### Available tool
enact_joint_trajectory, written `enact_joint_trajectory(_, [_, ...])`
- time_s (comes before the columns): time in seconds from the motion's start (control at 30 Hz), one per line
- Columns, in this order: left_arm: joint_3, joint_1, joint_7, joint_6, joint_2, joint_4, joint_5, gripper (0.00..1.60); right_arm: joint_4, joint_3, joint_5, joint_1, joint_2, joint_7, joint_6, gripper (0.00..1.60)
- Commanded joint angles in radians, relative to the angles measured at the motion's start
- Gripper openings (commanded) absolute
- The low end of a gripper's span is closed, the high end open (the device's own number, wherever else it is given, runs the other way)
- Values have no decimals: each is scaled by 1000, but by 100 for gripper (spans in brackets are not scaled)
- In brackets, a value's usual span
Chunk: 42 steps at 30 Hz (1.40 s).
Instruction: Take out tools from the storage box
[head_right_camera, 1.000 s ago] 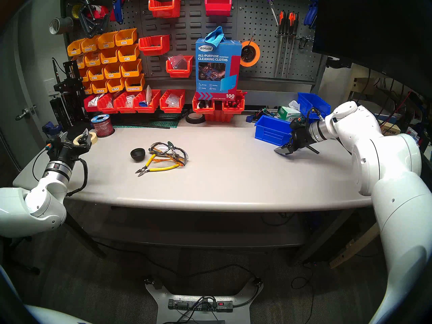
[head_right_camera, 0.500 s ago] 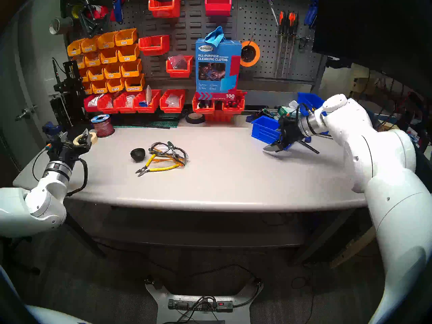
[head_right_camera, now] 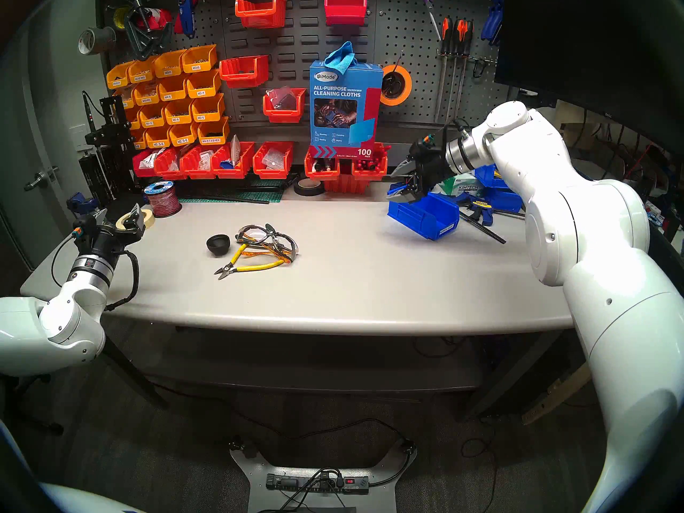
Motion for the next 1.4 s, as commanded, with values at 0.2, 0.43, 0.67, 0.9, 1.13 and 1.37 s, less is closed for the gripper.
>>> enact_joint_trajectory(0.2, [-10,-11,-1,-2,-2,1,2,160,-113,15,42,25,-131,51,-36,160])
enact_joint_trajectory(0.43, [-10,-11,-1,-2,-2,1,2,160,-137,22,71,-5,-204,61,-38,160])
enact_joint_trajectory(0.67, [-10,-11,-1,-2,-2,1,2,160,-132,49,110,-71,-258,50,-13,160])
enact_joint_trajectory(0.9, [-10,-11,-1,-2,-2,1,2,160,-110,83,153,-159,-309,25,26,160])
enact_joint_trajectory(1.13, [-10,-11,-1,-2,-2,1,2,160,-90,120,193,-230,-363,-16,50,160])
enact_joint_trajectory(1.37, [-10,-11,-1,-2,-2,1,2,160,-93,161,227,-271,-393,-72,53,160])
